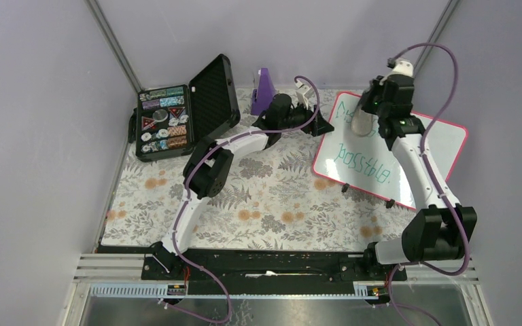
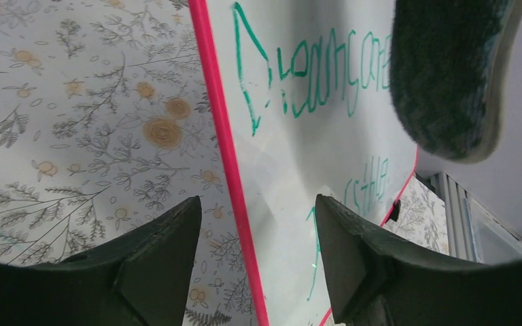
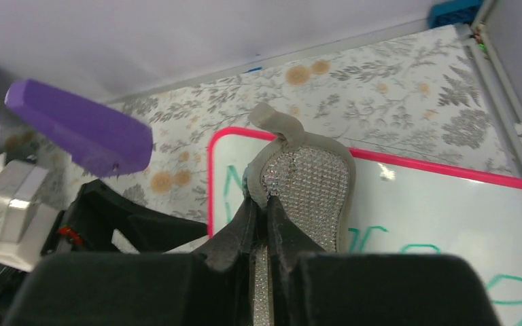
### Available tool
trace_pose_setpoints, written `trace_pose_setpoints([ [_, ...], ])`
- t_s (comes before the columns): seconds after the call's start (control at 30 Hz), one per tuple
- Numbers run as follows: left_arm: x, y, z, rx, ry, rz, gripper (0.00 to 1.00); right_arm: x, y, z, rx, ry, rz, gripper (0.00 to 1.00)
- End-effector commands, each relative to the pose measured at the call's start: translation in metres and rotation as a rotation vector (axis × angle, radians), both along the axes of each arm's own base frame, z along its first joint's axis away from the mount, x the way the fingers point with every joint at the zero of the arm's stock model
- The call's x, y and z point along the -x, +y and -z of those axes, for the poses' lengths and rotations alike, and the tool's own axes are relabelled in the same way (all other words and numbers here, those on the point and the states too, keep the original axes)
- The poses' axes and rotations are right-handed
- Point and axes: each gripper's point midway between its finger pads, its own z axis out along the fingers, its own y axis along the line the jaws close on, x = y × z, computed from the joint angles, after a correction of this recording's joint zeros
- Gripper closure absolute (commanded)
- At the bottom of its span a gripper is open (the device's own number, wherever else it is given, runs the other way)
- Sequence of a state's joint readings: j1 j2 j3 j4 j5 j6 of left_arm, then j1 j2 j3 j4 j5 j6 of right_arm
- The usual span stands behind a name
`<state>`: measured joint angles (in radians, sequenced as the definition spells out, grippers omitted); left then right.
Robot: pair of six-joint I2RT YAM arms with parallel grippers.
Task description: Erase the whiteboard
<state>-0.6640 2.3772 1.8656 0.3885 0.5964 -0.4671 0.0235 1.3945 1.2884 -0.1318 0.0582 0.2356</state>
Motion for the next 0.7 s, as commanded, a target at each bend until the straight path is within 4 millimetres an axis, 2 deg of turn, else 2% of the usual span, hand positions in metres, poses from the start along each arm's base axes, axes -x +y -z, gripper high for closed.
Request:
trace_pose_setpoints([
  [0.0,0.01,-0.012,-0.023,0.078,-0.061,0.082,0.36,-0.007,0.015,-0.03,0.102,-0.077,-0.018,1.0],
  [0.27,0.014,-0.017,-0.013,0.091,-0.036,0.111,0.49,-0.007,0.016,-0.023,0.116,-0.072,-0.006,1.0],
  [0.33,0.015,-0.018,-0.012,0.099,-0.029,0.115,0.55,-0.009,0.017,-0.02,0.122,-0.068,-0.004,1.0],
  [0.47,0.017,-0.019,-0.012,0.109,-0.026,0.116,0.62,-0.016,0.018,-0.007,0.196,-0.012,0.03,1.0],
  [0.67,0.015,-0.018,-0.006,0.087,-0.04,0.094,0.68,-0.021,0.009,0.011,0.301,0.075,0.117,1.0],
])
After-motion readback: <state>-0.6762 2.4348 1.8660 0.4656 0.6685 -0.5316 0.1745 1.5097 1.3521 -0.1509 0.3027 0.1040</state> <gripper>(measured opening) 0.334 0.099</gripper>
